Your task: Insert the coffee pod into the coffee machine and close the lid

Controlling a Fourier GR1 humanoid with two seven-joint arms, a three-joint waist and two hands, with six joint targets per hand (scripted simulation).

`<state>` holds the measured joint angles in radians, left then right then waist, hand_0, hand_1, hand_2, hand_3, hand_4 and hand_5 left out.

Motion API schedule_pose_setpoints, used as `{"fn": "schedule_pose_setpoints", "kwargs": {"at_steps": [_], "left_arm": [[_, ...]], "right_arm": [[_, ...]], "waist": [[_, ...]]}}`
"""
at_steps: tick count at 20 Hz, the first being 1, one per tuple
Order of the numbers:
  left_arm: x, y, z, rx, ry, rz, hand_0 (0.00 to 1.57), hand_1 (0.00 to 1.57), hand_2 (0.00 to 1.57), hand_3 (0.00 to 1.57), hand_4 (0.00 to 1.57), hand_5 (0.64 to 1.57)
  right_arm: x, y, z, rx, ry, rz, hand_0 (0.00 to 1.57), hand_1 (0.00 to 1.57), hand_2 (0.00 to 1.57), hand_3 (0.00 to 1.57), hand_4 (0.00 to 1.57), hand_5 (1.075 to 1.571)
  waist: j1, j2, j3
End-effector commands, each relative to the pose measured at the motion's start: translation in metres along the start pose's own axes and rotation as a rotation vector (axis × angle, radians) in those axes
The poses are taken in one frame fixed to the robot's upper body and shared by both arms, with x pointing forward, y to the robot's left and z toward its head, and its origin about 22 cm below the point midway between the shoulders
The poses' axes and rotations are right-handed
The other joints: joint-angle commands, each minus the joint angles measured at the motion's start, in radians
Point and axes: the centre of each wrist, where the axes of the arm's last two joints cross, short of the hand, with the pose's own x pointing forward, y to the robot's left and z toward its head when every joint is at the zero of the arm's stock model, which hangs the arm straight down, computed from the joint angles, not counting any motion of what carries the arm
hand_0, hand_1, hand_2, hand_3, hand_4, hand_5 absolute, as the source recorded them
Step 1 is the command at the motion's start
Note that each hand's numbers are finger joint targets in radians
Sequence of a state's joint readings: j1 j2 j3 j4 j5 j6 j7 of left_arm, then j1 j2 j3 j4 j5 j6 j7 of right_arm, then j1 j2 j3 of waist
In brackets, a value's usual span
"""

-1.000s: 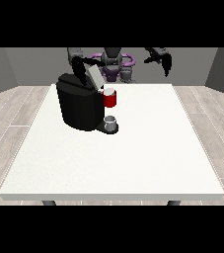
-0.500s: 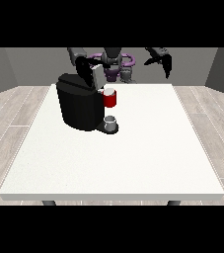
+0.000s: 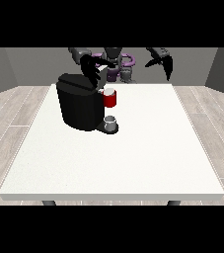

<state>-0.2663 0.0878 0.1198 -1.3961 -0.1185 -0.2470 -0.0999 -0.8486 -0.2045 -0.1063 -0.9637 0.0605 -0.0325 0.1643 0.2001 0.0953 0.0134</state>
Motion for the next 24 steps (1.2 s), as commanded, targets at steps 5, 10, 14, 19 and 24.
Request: {"fn": "schedule_pose_setpoints", "kwargs": {"at_steps": [5, 10, 14, 19, 24], "left_arm": [[0.008, 0.0, -0.013, -0.049, -0.017, -0.008, 0.0, 0.0, 0.0, 0.0, 0.33, 1.571], [0.016, -0.024, -0.02, -0.088, -0.1, 0.005, 0.0, 0.0, 0.0, 0.0, 0.38, 1.571], [0.021, -0.016, -0.029, -0.096, -0.104, -0.014, 0.0, 0.0, 0.0, 0.0, 0.4, 1.571], [0.041, -0.019, -0.044, -0.15, -0.171, -0.018, 0.0, 0.0, 0.0, 0.0, 0.42, 1.571], [0.049, -0.036, -0.049, -0.207, -0.194, -0.009, 0.0, 0.0, 0.0, 0.0, 0.37, 1.571]], "right_arm": [[0.057, 0.057, -0.003, 0.107, -0.197, 0.094, 0.0, 0.0, 0.0, 0.0, 0.2, 1.571], [0.09, 0.015, -0.011, 0.015, -0.227, 0.141, 0.0, 0.0, 0.0, 0.0, 0.24, 1.571], [0.107, 0.026, -0.005, 0.037, -0.224, 0.162, 0.0, 0.0, 0.0, 0.0, 0.1, 1.571], [0.132, 0.007, 0.003, -0.035, -0.263, 0.179, 0.0, 0.0, 0.0, 0.0, 0.0, 1.571], [0.146, -0.01, 0.01, -0.086, -0.249, 0.206, 0.0, 0.0, 0.0, 0.0, 0.0, 1.571]], "waist": [[0.091, 0.01, -0.0143], [0.165, 0.077, -0.0135], [0.19, 0.087, -0.0141], [0.249, 0.133, -0.0132], [0.326, 0.163, -0.0119]]}}
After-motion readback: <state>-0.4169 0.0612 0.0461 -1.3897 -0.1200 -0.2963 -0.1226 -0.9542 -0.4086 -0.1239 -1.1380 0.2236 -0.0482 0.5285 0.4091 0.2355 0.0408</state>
